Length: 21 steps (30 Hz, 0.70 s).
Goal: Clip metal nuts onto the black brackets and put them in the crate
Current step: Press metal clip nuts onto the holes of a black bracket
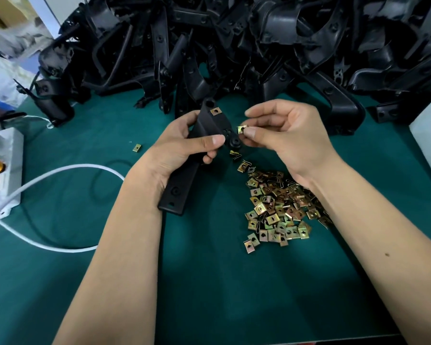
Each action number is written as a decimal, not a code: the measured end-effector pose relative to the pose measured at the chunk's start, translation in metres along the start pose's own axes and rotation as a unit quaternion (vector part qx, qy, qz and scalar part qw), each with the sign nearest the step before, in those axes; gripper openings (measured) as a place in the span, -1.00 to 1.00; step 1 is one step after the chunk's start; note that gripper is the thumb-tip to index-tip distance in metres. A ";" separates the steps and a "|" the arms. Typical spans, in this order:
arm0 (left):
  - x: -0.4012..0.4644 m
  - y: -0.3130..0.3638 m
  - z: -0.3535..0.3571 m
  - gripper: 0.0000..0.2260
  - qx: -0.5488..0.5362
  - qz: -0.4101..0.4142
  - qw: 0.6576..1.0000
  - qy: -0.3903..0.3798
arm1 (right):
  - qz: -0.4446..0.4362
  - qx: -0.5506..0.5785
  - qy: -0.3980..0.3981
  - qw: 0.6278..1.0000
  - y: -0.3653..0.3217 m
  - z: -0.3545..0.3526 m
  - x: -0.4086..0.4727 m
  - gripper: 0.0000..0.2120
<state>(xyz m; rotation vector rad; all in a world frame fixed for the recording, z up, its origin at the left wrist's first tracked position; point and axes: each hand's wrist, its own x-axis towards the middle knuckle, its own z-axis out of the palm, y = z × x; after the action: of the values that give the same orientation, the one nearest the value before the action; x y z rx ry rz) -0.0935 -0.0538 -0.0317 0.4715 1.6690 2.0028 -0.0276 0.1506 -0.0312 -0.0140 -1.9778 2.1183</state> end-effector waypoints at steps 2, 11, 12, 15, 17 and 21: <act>0.000 0.000 0.001 -0.61 0.002 0.001 1.000 -0.001 | 0.008 -0.003 -0.001 1.000 -0.001 0.000 0.000 -0.81; 0.002 -0.002 0.002 -0.61 0.021 0.007 1.000 0.004 | 0.057 0.024 -0.019 0.998 -0.002 0.000 -0.001 -0.88; 0.002 -0.002 0.002 -0.61 0.023 0.008 1.000 0.006 | 0.059 0.027 -0.014 0.998 -0.001 0.000 0.000 -0.88; 0.002 -0.001 0.003 -0.60 0.027 0.008 1.000 0.006 | 0.069 0.039 -0.007 0.997 0.001 0.004 -0.001 -0.88; 0.002 -0.002 0.003 -0.58 0.030 0.007 1.000 0.006 | 0.076 0.053 0.001 0.996 0.002 0.005 -0.001 -0.88; 0.002 -0.002 0.004 -0.59 0.025 0.008 1.000 0.008 | 0.085 0.068 0.001 0.994 0.001 0.005 0.000 -0.89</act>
<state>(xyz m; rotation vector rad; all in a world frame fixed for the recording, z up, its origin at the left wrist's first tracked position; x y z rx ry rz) -0.0925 -0.0492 -0.0330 0.4902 1.7346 1.9852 -0.0285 0.1460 -0.0322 -0.1659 -1.8865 2.3541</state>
